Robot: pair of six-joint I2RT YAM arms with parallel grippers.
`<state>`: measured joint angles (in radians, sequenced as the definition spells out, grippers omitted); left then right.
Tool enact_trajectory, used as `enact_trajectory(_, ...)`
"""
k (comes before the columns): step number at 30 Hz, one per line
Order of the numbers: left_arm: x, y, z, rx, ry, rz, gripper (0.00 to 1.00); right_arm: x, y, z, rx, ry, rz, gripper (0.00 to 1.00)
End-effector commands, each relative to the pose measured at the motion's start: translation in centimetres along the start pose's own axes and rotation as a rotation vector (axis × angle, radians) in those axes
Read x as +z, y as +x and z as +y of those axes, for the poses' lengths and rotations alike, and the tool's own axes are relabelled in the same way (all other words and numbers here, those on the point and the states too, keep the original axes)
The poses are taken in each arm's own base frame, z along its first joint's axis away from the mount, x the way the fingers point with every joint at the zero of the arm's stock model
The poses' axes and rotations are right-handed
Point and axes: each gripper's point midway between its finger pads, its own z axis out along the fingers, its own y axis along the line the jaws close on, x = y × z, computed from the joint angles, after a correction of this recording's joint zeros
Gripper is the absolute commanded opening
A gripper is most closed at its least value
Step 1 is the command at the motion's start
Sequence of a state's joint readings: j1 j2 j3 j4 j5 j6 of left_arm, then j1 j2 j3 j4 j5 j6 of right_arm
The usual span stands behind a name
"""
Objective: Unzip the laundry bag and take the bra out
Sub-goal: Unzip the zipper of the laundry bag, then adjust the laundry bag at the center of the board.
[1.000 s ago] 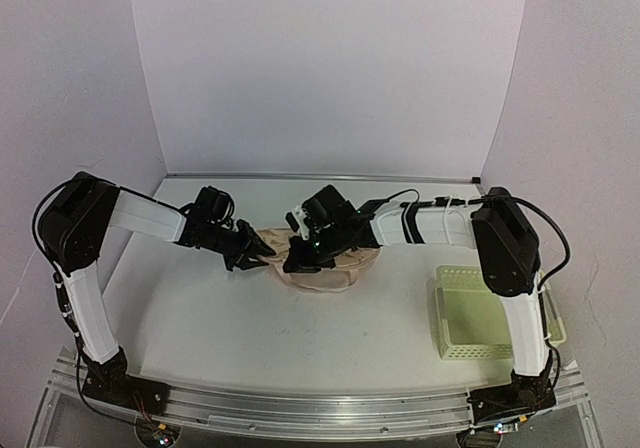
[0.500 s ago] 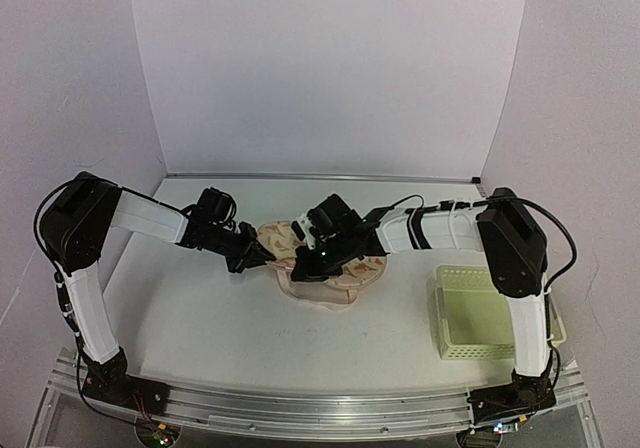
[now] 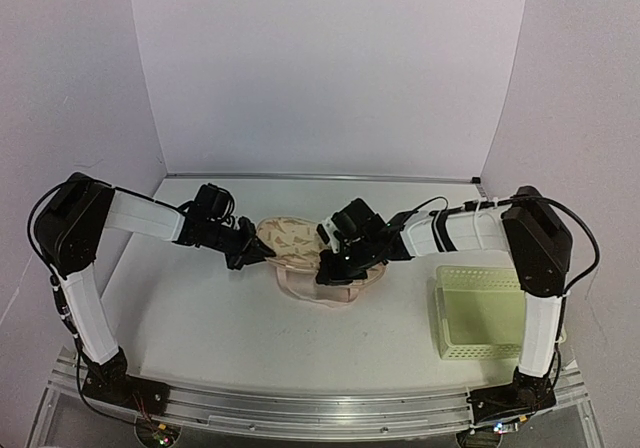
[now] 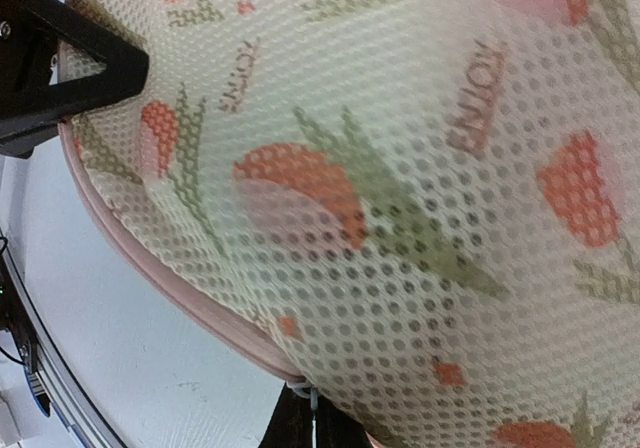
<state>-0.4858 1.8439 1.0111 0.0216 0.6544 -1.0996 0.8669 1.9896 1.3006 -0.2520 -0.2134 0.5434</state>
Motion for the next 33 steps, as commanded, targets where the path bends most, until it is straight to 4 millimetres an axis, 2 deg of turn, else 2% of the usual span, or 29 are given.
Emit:
enact_trajectory(1, -2.9, -1.7, -3.1, 0.091, 0.055, -0.088, 0.00, -3.1, -1.6, -1.1, 0.014, 0.043, -0.074, 0.00)
enact_trajectory(18, -7.1, -4.2, -2.8, 0.145, 0.009, -0.159, 0.00, -5.5, 0.6, -6.4, 0.095, 0.129, -0.062, 0.00)
enact_trajectory(23, -7.9, -4.6, -2.9, 0.189, -0.031, -0.182, 0.00, -5.8, 2.0, -7.9, 0.101, 0.141, -0.032, 0.00)
enact_trajectory(29, -7.8, -5.2, -3.6, 0.219, -0.025, -0.167, 0.00, -6.0, 4.2, -7.6, 0.038, 0.105, 0.014, 0.00)
enact_trajectory(33, -7.1, -5.8, -4.4, 0.238, -0.009, -0.142, 0.00, -6.1, 5.4, -6.2, -0.027, 0.080, 0.025, 0.00)
